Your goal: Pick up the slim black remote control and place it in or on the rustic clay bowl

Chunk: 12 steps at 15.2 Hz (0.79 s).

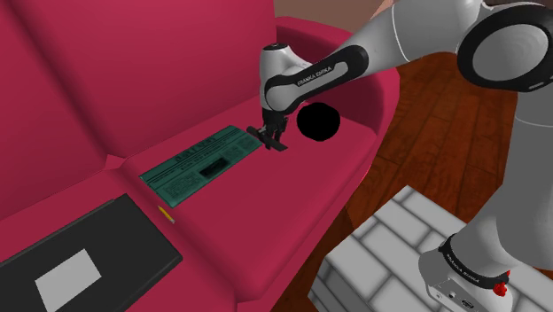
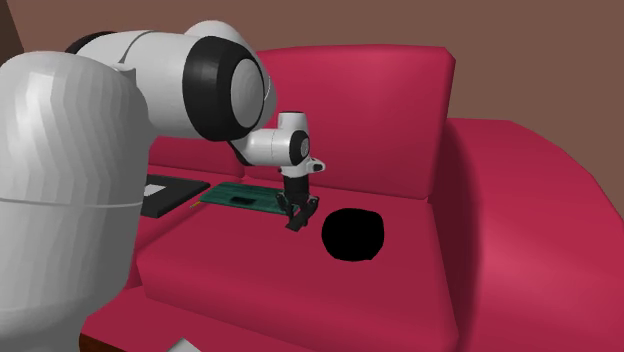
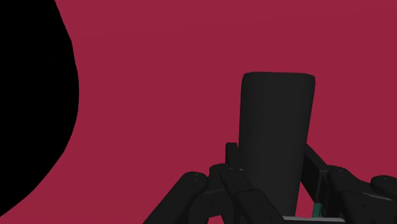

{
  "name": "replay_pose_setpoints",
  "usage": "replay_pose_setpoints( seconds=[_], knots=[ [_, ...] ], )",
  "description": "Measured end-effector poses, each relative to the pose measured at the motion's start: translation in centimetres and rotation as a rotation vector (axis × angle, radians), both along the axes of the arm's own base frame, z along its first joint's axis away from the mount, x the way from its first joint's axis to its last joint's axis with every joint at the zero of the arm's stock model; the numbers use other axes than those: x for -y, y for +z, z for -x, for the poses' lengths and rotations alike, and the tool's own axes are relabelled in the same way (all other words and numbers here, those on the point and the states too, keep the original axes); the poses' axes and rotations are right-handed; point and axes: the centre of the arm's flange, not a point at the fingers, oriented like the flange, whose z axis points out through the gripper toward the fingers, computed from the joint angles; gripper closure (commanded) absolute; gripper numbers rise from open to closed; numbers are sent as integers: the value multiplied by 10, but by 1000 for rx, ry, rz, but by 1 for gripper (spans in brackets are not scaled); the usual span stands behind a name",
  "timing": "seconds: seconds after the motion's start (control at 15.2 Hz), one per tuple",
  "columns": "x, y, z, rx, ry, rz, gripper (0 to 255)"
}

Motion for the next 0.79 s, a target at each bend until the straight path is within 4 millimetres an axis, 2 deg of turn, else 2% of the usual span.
replay_pose_setpoints(
  seconds=[0.33, 0.79],
  knots=[
    [6, 3, 2, -2, -8, 4, 255],
    [7, 37, 3, -4, -9, 6, 255]
  ],
)
